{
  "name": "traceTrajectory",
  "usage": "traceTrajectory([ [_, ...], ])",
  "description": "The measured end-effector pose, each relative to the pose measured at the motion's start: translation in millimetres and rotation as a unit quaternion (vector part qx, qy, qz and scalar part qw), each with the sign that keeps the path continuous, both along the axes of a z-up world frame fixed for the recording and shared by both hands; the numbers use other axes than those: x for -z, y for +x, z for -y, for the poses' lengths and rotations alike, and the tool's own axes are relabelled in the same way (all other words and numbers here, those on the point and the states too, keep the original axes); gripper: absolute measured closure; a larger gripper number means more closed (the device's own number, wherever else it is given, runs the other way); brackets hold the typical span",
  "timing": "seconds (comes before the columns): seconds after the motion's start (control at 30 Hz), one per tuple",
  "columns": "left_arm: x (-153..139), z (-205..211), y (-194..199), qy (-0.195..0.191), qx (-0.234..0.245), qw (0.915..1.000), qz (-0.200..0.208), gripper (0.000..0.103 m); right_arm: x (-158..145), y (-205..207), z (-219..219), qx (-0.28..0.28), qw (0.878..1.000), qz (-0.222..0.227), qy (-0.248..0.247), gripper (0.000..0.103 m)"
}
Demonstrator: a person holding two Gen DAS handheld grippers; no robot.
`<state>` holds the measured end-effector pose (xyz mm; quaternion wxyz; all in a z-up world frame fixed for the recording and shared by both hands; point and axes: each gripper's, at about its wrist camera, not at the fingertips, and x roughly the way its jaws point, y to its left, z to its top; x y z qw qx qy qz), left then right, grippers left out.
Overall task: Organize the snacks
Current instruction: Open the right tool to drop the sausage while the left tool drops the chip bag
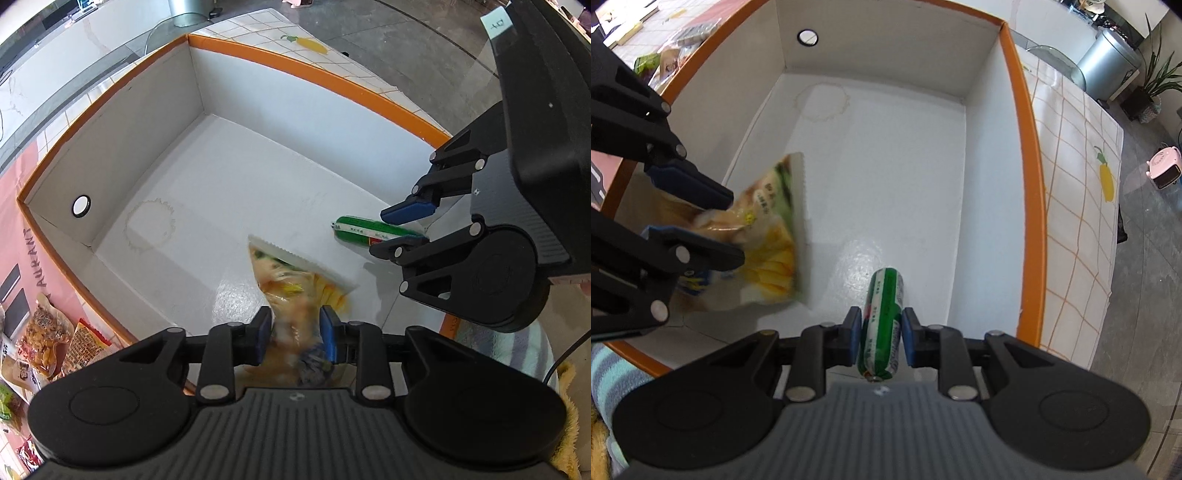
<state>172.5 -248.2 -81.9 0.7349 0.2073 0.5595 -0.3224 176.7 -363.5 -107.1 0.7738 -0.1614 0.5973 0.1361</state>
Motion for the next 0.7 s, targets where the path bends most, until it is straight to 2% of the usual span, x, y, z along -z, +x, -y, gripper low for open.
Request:
traceTrajectory([
  [0.07, -3, -1, -2, -0.004, -0.002, 1.0000, 0.003, 0.054, -2, 1, -1, -0.001, 1.000, 0.000, -0.002, 0.083],
  [0.13, -7, -2, -5, -0.008, -0.003, 0.9999, 0.012, 0.048, -4, 1, -4, -0.002, 1.000, 0.000, -0.010, 0.066],
  [0.17, -10, -2, -6, -0.011, -0.001, 0.9998, 0.015, 0.044, -5, 1, -5, -0.005, 1.000, 0.001, -0.009, 0.065],
  [0.33, -27, -11, -14, -0.027, 0.000, 0.9990, 0.034, 0.040, -19, -5, -11, -0.015, 1.000, 0.018, -0.014, 0.061],
  [0.47, -45, -22, -28, -0.032, 0.004, 0.9965, 0.078, 0.039, -39, -17, -14, -0.007, 0.999, 0.046, -0.014, 0.057],
  [0.6, -66, -41, -40, -0.058, -0.007, 0.9921, 0.111, 0.039, -65, -32, -18, 0.025, 0.995, 0.095, -0.007, 0.056],
  [0.7, -78, -55, -47, -0.069, -0.016, 0.9895, 0.126, 0.039, -82, -43, -24, 0.057, 0.991, 0.120, 0.014, 0.051],
])
